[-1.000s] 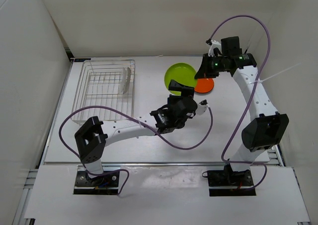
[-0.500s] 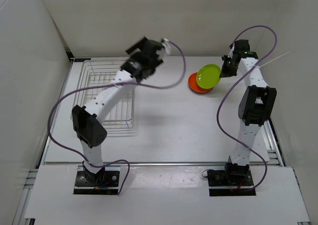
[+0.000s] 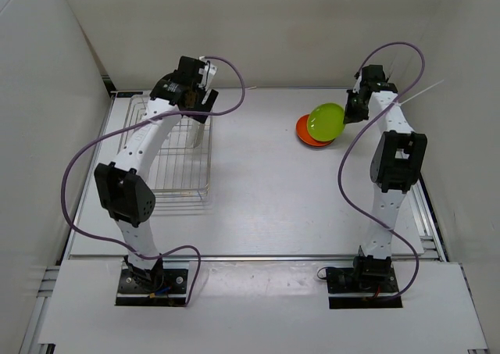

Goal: Unload the plates from the dish rack

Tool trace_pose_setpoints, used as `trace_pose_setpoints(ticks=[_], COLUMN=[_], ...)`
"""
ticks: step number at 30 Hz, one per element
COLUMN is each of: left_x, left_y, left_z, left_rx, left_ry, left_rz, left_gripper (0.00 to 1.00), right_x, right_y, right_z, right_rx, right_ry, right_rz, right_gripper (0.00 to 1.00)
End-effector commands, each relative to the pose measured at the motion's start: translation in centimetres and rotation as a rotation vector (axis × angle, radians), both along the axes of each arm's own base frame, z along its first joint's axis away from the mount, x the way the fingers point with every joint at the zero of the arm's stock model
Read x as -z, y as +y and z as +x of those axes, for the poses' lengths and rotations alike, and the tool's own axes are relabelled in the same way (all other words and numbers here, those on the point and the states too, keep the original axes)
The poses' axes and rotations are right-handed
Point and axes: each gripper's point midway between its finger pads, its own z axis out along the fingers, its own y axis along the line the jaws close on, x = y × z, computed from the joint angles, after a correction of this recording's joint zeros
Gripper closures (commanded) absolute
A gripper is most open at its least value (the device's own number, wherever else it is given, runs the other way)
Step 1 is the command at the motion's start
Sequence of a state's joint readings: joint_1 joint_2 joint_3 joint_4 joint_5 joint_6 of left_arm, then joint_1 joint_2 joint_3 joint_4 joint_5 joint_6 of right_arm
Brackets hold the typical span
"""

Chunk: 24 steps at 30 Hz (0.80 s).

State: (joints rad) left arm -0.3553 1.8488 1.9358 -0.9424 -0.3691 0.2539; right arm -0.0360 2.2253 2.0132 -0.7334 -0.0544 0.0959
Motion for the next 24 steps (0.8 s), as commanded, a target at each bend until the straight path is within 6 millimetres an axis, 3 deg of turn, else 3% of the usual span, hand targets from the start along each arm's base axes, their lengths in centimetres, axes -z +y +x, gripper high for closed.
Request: trace_pose_setpoints(ticks=[1, 4, 11, 14, 15, 16, 17, 19, 21, 24], left_x=[-2.5, -2.1, -0.6, 0.3, 0.3, 0.8, 1.0, 1.0, 0.9, 0.9], left_y=[-0.7, -1.2, -1.6, -1.5, -1.5, -1.1, -1.3, -1.3, -1.3, -1.5], left_z=[-1.0, -1.2, -1.6, -1.7, -1.7, -1.5, -1.8, -1.7, -1.5, -1.6], left_rx=[0.012, 0.015, 0.011, 0.005, 0.005, -0.006, -0.011, -0.012, -0.012, -0.007], left_ry=[-0.052, -0.044, 0.020, 0.051, 0.051, 0.061, 0.075, 0.080, 0.077, 0.092], left_rz=[-0.128, -0.159, -0.299, -0.312, -0.312, -0.309, -0.325, -0.346, -0.371, -0.426], left_gripper=[0.00, 0.00, 0.00, 0.00, 0.00, 0.00, 0.00, 0.00, 0.00, 0.00], right_x=[-0.5, 0.6, 0.8, 1.2, 1.5, 1.5, 1.8, 1.6, 0.2, -1.7], right_y=[0.0, 0.7, 2.1, 2.6, 2.4, 2.4, 2.4, 2.4, 2.2, 2.0], right_z=[1.3, 1.0, 0.9, 0.6, 0.4, 0.4, 0.2, 0.0, 0.1, -0.6], right_rx=[-0.016, -0.030, -0.079, -0.088, -0.082, -0.082, -0.082, -0.082, -0.086, -0.089], right_ry=[-0.037, -0.006, -0.002, 0.010, 0.019, 0.019, 0.028, 0.027, -0.001, -0.019], right_rz=[-0.023, -0.014, -0.004, -0.004, -0.014, -0.014, -0.014, -0.014, -0.028, -0.041], right_gripper=[0.97, 0.93, 0.91, 0.84, 0.81, 0.69, 0.64, 0.60, 0.56, 0.40])
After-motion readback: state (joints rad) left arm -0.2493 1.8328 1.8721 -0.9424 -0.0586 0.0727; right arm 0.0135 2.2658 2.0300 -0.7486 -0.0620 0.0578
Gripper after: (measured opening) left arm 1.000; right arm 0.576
